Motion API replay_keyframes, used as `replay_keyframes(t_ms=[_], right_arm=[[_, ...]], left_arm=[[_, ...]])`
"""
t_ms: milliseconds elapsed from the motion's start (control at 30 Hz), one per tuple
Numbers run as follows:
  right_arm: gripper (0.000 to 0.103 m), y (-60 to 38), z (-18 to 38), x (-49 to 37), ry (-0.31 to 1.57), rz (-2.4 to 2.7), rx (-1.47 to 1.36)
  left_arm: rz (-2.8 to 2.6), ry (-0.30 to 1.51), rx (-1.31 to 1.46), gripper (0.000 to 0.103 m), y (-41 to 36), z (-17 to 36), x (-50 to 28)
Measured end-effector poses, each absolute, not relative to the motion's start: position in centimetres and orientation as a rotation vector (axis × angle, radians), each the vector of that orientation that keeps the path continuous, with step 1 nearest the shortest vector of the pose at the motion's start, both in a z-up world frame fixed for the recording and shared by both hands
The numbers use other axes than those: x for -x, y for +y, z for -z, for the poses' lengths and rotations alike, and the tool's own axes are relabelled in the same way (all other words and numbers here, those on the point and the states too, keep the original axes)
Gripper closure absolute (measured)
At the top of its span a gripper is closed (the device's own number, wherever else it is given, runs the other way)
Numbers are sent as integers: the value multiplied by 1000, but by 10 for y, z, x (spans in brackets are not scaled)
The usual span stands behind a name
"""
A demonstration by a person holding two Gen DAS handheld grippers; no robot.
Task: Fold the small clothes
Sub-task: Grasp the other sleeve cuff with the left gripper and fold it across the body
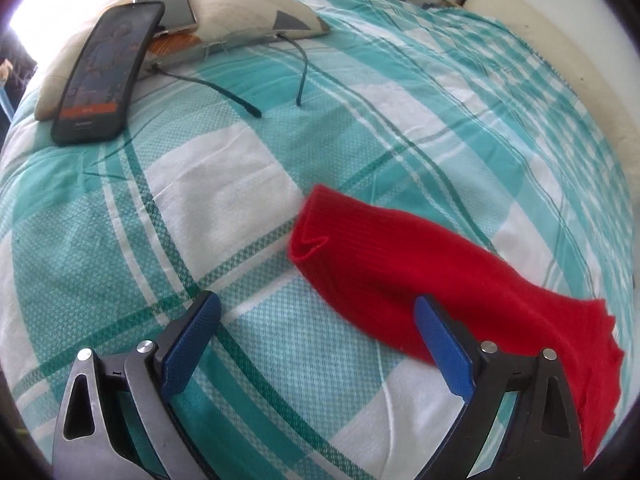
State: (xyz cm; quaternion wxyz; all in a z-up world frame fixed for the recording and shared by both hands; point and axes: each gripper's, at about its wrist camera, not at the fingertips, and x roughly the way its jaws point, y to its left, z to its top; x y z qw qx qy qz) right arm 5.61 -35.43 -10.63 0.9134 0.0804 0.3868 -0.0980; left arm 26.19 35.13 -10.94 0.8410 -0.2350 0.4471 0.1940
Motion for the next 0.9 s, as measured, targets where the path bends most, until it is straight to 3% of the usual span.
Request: replay_keyframes(t_ms=[33, 67, 100, 133, 267, 367, 600, 733, 900], right_arm=[[16, -354, 106, -56, 797, 202, -166], [16, -354, 106, -56, 797, 202, -166], [16, -354, 106, -56, 796, 202, -166], [16, -354, 106, -56, 797, 202, -165], [16, -354, 106, -56, 797, 202, -166], [15, -354, 107, -56, 798, 202, -165], [15, -354, 106, -58, 804, 204, -161], [15, -354, 106, -58, 804, 204, -162], [15, -354, 106, -58, 804, 203, -163]], left_arm=[[-408, 924, 483, 31, 350, 107, -264], [-386, 917, 477, 58, 348, 106, -268], [-359, 916, 480, 74, 348, 105, -273], [-350, 915, 482, 96, 348, 104, -276], [-361, 814, 430, 100, 338, 73, -272], [-287, 714, 345, 100, 303, 21, -270], [98, 526, 35, 100, 125, -104, -261], [317, 510, -77, 100, 15, -117, -251], [477, 585, -232, 95, -93, -76, -243]])
